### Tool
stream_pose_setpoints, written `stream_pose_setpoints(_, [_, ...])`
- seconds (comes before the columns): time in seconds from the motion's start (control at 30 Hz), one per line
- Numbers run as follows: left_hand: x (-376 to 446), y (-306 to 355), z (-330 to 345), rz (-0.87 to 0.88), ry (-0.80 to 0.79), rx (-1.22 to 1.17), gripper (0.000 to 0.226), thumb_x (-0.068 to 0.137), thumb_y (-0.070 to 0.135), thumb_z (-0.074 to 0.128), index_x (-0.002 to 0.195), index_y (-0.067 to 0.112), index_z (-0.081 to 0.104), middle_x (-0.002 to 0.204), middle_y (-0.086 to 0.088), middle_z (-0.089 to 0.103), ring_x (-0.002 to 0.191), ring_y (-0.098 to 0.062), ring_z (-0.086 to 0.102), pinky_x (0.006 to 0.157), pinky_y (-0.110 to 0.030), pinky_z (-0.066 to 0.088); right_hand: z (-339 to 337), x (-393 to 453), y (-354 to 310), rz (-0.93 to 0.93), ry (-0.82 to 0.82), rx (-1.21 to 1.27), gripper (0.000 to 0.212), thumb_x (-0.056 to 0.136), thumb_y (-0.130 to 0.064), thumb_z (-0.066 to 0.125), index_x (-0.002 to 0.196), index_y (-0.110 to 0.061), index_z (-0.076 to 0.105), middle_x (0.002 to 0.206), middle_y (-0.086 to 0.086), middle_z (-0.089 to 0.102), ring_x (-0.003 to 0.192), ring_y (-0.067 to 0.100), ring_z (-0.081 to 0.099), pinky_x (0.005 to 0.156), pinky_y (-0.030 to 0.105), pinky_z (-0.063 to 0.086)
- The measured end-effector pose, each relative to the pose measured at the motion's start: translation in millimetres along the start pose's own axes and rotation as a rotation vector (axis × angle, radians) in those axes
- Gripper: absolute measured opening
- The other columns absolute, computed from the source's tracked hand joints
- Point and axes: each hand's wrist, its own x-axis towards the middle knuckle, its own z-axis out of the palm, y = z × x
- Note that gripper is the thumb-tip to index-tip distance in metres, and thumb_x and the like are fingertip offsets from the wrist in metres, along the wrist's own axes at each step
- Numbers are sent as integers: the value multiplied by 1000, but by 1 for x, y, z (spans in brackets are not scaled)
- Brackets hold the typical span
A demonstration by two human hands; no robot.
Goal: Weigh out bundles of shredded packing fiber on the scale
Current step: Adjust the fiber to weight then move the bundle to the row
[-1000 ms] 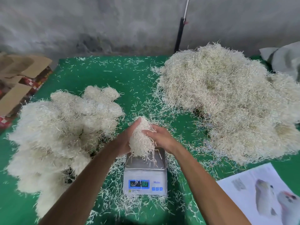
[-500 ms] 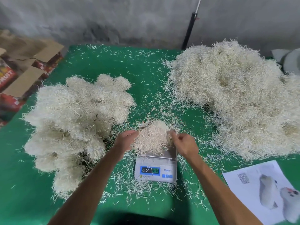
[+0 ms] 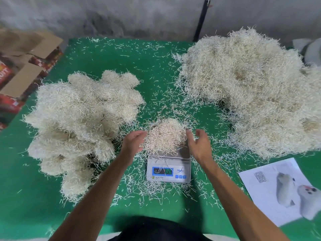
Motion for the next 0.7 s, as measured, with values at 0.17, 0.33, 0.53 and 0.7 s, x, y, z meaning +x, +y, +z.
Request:
stream_pose_setpoints(0.17, [-8, 3, -1, -77, 5, -122, 36, 100, 28, 59, 133, 16, 56, 137, -9, 55, 120, -26, 57, 96, -46, 52, 0, 1, 1, -9, 3, -3, 80, 100, -67, 46, 152, -7, 39, 154, 12, 49, 135, 28, 54, 111, 52, 47])
stream_pose_setpoints(0.33, [-10, 11, -5, -117, 4, -128, 43, 100, 13, 58, 142, 10, 49, 142, -13, 49, 129, -30, 51, 96, -47, 52, 1, 6, -1, -1, -11, 20, 82, 98, -68, 46, 153, -8, 37, 154, 12, 48, 133, 29, 56, 107, 57, 50])
stream_pose_setpoints(0.53, [-9, 3, -6, -155, 19, -145, 48, 98, 24, 63, 143, 14, 49, 145, -12, 48, 127, -29, 52, 99, -54, 50, 4, 9, 0, -15, -20, 13, 81, 99, -67, 47, 152, -7, 38, 155, 12, 48, 135, 29, 54, 109, 56, 48])
stream_pose_setpoints(0.7, [-4, -2, -3, -303, 39, -253, 49, 96, 36, 65, 140, 19, 50, 145, -14, 48, 127, -32, 51, 95, -59, 51, 8, 20, -5, -43, -15, 44, 74, 102, -62, 47, 154, -10, 38, 157, 10, 46, 140, 27, 49, 113, 55, 45])
